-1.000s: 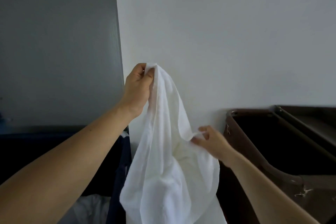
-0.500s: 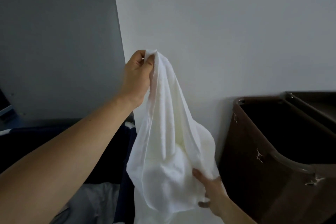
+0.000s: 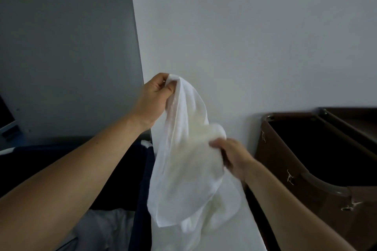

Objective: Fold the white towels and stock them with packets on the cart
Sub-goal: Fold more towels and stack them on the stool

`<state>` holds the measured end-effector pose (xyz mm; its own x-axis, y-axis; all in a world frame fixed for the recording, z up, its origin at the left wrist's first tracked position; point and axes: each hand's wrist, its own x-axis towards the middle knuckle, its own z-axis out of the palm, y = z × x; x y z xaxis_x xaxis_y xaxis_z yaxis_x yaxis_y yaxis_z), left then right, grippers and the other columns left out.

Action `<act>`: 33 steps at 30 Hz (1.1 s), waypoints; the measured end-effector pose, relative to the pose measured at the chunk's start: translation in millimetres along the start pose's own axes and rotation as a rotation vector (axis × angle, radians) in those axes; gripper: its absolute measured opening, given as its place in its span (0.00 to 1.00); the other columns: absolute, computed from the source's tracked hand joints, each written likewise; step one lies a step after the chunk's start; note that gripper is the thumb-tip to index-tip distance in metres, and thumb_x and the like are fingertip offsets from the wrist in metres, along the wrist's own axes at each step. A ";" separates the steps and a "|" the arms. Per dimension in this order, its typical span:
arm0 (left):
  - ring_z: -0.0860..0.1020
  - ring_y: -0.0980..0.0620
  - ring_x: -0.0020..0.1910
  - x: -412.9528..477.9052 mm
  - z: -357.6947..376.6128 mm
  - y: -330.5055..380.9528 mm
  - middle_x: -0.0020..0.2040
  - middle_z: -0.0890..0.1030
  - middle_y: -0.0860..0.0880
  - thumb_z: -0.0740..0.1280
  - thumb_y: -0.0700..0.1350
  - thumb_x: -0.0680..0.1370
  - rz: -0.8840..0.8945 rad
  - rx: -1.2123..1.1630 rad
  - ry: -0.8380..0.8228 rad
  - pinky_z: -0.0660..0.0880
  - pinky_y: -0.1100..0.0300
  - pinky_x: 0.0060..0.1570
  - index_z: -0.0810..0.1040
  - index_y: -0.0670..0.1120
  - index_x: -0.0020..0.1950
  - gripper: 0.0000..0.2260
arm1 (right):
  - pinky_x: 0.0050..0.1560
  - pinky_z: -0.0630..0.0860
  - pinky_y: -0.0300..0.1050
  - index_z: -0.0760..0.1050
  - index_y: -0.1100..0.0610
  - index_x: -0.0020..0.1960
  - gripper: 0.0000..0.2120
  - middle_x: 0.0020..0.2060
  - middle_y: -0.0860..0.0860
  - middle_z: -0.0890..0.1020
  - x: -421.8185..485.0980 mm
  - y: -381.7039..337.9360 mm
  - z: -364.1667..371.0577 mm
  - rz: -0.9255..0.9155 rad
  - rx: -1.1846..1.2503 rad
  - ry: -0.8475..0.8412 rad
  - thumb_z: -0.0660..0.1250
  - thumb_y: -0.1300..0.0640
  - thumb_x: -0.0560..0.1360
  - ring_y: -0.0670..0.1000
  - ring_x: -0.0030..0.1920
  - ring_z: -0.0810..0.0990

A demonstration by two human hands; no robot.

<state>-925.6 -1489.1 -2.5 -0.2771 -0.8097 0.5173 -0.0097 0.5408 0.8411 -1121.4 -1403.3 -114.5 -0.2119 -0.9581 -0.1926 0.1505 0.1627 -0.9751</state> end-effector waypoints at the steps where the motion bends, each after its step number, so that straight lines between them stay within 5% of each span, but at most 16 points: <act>1: 0.78 0.50 0.43 -1.0 -0.4 0.6 0.44 0.80 0.49 0.64 0.48 0.81 -0.007 -0.021 -0.005 0.76 0.50 0.47 0.79 0.49 0.48 0.06 | 0.47 0.82 0.51 0.81 0.65 0.49 0.07 0.43 0.59 0.86 -1.4 -19.8 2.6 -0.085 -0.026 0.006 0.70 0.62 0.73 0.59 0.44 0.85; 9: 0.77 0.52 0.45 0.6 2.7 31.0 0.44 0.80 0.53 0.64 0.46 0.80 0.029 -0.124 -0.085 0.76 0.54 0.50 0.80 0.54 0.45 0.07 | 0.46 0.80 0.40 0.85 0.55 0.47 0.05 0.42 0.48 0.86 -15.4 -46.0 51.6 -0.396 -0.166 -0.104 0.69 0.58 0.77 0.46 0.41 0.83; 12: 0.75 0.55 0.40 -5.0 12.1 27.2 0.41 0.78 0.53 0.63 0.44 0.82 -0.034 -0.121 -0.098 0.75 0.57 0.45 0.78 0.51 0.45 0.08 | 0.48 0.76 0.34 0.82 0.51 0.44 0.13 0.40 0.41 0.84 -17.7 -23.0 64.9 -0.316 -0.280 -0.233 0.65 0.66 0.78 0.39 0.44 0.82; 14: 0.74 0.55 0.37 -16.0 23.9 19.8 0.39 0.76 0.51 0.62 0.41 0.83 -0.102 -0.175 -0.204 0.73 0.60 0.42 0.76 0.47 0.45 0.08 | 0.52 0.76 0.39 0.78 0.49 0.45 0.14 0.41 0.42 0.82 -20.4 -16.6 68.1 -0.195 -0.342 -0.319 0.62 0.66 0.80 0.45 0.47 0.81; 17: 0.77 0.48 0.46 -24.8 31.2 9.8 0.47 0.79 0.43 0.66 0.44 0.80 -0.185 -0.262 -0.373 0.75 0.53 0.51 0.77 0.44 0.49 0.04 | 0.47 0.76 0.39 0.74 0.49 0.48 0.09 0.43 0.46 0.78 -26.0 -10.2 61.5 0.015 -0.318 -0.444 0.62 0.63 0.81 0.45 0.45 0.77; 19: 0.76 0.43 0.52 -16.9 22.5 4.0 0.53 0.78 0.39 0.67 0.46 0.79 -0.210 -0.253 -0.331 0.75 0.47 0.55 0.78 0.43 0.53 0.07 | 0.45 0.76 0.37 0.73 0.47 0.48 0.10 0.43 0.45 0.77 -24.8 -6.1 54.8 0.056 -0.305 -0.422 0.62 0.62 0.81 0.43 0.43 0.76; 21: 0.75 0.44 0.49 -10.4 12.5 0.7 0.50 0.77 0.41 0.65 0.46 0.82 -0.253 -0.218 -0.226 0.74 0.50 0.49 0.78 0.45 0.51 0.05 | 0.45 0.78 0.38 0.77 0.50 0.46 0.09 0.43 0.49 0.80 -25.8 -7.8 50.4 0.055 -0.266 -0.367 0.61 0.60 0.81 0.46 0.42 0.79; 26: 0.78 0.53 0.44 -15.4 16.9 -16.7 0.45 0.80 0.49 0.66 0.45 0.81 -0.284 -0.031 -0.225 0.75 0.57 0.46 0.80 0.43 0.52 0.07 | 0.61 0.75 0.54 0.83 0.60 0.57 0.28 0.53 0.60 0.83 -18.8 0.2 41.6 0.098 0.251 -0.576 0.52 0.45 0.74 0.58 0.53 0.82; 30: 0.78 0.53 0.42 -9.1 18.6 -16.1 0.44 0.81 0.50 0.67 0.45 0.80 -0.231 0.047 -0.120 0.75 0.58 0.43 0.81 0.48 0.47 0.04 | 0.68 0.69 0.55 0.77 0.55 0.66 0.33 0.61 0.54 0.82 -19.3 -4.2 30.5 -0.069 0.031 -0.429 0.49 0.34 0.78 0.54 0.63 0.79; 33: 0.76 0.52 0.42 -8.5 22.0 -17.3 0.43 0.80 0.49 0.68 0.45 0.80 -0.209 0.153 -0.128 0.73 0.57 0.44 0.80 0.46 0.47 0.05 | 0.63 0.76 0.53 0.77 0.50 0.63 0.25 0.56 0.49 0.84 -25.8 -24.7 32.6 -0.267 -0.205 -0.282 0.68 0.38 0.71 0.49 0.57 0.82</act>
<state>-944.2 -1486.6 -24.9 -0.3727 -0.8770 0.3033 -0.2210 0.4013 0.8889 -1088.2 -1390.3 -81.8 0.0591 -0.9951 0.0788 -0.0747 -0.0831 -0.9937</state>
